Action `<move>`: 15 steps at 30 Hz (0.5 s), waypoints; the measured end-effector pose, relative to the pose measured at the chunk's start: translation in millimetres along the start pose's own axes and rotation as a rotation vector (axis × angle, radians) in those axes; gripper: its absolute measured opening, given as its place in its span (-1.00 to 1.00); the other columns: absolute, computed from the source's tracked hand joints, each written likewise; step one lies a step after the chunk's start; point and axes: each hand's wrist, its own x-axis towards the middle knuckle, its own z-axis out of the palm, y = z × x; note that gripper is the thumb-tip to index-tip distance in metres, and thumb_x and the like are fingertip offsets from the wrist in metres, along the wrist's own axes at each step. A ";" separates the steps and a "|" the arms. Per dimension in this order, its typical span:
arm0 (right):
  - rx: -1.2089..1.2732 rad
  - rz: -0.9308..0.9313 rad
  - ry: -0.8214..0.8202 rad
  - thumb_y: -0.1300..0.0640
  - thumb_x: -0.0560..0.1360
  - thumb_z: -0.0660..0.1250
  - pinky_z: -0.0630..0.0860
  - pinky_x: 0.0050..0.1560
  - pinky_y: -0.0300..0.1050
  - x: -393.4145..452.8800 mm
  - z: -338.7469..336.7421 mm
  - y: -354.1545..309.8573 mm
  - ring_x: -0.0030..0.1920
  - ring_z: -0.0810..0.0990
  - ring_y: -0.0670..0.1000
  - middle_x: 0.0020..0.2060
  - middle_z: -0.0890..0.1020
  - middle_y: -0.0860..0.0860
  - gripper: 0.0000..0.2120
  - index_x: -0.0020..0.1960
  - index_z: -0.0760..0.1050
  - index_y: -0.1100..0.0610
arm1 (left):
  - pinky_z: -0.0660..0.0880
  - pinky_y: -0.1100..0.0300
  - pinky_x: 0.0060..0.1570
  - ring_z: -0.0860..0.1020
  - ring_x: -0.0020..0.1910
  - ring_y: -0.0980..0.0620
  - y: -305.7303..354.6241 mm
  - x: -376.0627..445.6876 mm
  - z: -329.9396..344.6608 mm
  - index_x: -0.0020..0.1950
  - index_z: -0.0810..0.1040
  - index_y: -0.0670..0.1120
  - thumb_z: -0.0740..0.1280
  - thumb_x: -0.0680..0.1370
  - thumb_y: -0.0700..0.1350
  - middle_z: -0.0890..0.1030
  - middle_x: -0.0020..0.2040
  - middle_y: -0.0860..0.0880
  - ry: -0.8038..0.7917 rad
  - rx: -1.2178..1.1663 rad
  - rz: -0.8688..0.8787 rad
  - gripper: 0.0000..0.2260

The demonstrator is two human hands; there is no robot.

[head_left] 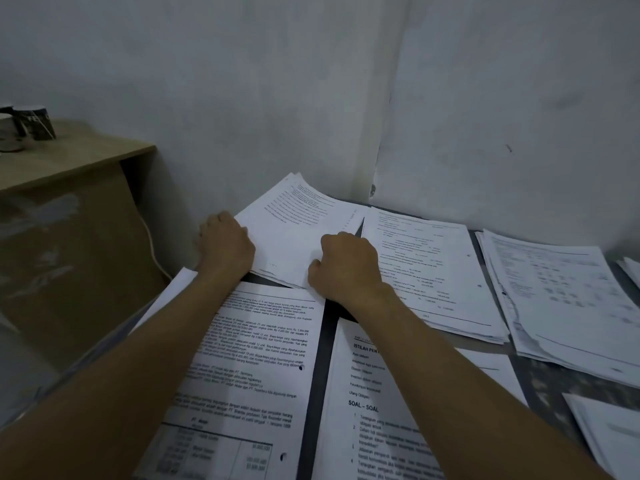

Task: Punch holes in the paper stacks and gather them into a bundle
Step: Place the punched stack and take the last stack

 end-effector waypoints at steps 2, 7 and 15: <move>-0.009 -0.005 0.000 0.12 0.47 0.29 0.07 -0.43 -0.20 0.1 -0.6 0.1 -0.39 0.26 -0.09 -0.37 0.32 -0.07 -0.69 -0.35 0.22 0.08 | 0.42 -0.06 0.23 0.53 0.17 -0.21 -2.3 2.4 -1.5 0.26 0.48 -0.23 0.26 0.65 -0.08 0.55 0.22 -0.22 -0.018 -0.077 -0.076 -0.74; 0.040 0.049 -0.042 0.10 0.45 0.34 0.08 -0.44 -0.20 0.8 -5.6 3.2 -0.39 0.24 -0.12 -0.34 0.32 -0.06 -0.69 -0.31 0.22 0.09 | 0.37 -0.05 0.24 0.53 0.15 -0.21 -3.7 1.8 -3.2 0.24 0.44 -0.18 0.25 0.66 -0.09 0.55 0.20 -0.20 -0.051 -0.145 -0.130 -0.78; 0.421 0.324 -0.163 0.13 0.42 0.45 0.35 -0.38 -0.20 24.3 -19.2 -3.6 -0.17 0.51 -0.01 -0.04 0.53 0.05 -0.57 0.16 0.33 0.23 | 0.47 -0.03 0.18 0.51 0.17 -0.15 -12.2 -1.0 -11.4 0.31 0.39 -0.11 0.17 0.69 -0.08 0.51 0.24 -0.13 -0.021 -0.526 -0.185 -0.78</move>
